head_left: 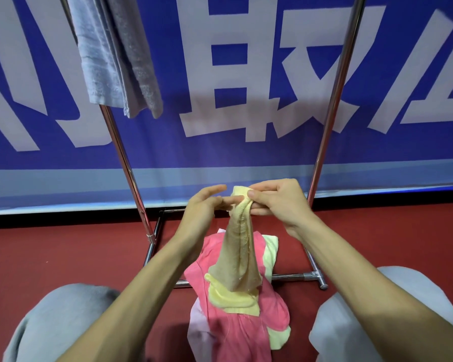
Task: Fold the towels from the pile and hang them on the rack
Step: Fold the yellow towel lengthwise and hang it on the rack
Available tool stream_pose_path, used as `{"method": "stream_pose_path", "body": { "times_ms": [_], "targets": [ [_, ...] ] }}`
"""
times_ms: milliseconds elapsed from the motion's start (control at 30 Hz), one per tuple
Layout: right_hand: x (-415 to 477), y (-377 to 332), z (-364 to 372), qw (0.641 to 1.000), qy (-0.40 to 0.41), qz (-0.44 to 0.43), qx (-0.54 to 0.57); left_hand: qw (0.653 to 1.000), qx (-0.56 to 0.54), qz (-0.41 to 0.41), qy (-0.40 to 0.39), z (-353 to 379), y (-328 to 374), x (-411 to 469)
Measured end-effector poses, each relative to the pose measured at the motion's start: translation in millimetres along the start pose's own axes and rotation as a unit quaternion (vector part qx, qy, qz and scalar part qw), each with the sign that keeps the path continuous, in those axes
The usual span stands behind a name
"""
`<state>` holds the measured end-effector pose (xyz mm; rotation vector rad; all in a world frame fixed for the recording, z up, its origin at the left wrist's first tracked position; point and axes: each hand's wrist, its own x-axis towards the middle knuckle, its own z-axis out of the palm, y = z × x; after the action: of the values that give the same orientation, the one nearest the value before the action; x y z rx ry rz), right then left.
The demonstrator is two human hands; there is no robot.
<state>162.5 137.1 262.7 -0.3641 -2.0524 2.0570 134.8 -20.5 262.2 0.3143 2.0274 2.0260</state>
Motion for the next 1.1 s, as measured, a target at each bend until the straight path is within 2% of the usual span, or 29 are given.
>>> {"method": "stream_pose_path", "body": {
  "times_ms": [67, 133, 200, 300, 367, 500, 600, 700, 800, 900, 1033, 1100],
  "targets": [
    [-1, -3, -4, 0.999, -0.026, -0.012, -0.016, 0.999, 0.017, 0.026, 0.011, -12, 4, 6],
    [-3, -7, -8, 0.995, -0.07, -0.039, -0.052, 0.994, 0.091, 0.054, -0.005, -24, 6, 10],
    [-6, -12, -11, 0.983, -0.138, -0.085, -0.081, 0.983, 0.166, 0.066, -0.049, -33, 7, 11],
    [-11, -18, -16, 0.964, -0.204, -0.152, -0.08, 0.976, 0.156, 0.05, -0.142, -37, 10, 10],
    [-10, -20, -20, 0.964, -0.197, -0.166, -0.061, 0.972, 0.142, 0.067, -0.173, -36, 12, 8],
    [-1, -15, -23, 0.969, -0.115, -0.192, -0.104, 0.976, 0.144, 0.115, -0.113, -32, 6, 11],
    [5, -9, -23, 0.962, -0.06, -0.202, -0.173, 0.977, 0.151, 0.122, -0.09, -27, 5, 11],
    [7, -5, -20, 0.959, -0.03, -0.209, -0.188, 0.977, 0.159, 0.131, -0.05, -22, 2, 12],
    [7, -3, -15, 0.969, -0.046, -0.177, -0.167, 0.969, 0.194, 0.152, -0.006, -22, -2, 15],
    [5, -3, -18, 0.977, -0.09, -0.132, -0.142, 0.964, 0.211, 0.164, -0.011, -23, -2, 17],
    [5, -7, -22, 0.981, -0.074, -0.116, -0.134, 0.976, 0.158, 0.145, -0.032, -22, 9, 12],
    [9, -16, -18, 0.978, -0.064, -0.13, -0.152, 0.978, 0.154, 0.14, -0.015, -21, 18, 15]
  ]
}}
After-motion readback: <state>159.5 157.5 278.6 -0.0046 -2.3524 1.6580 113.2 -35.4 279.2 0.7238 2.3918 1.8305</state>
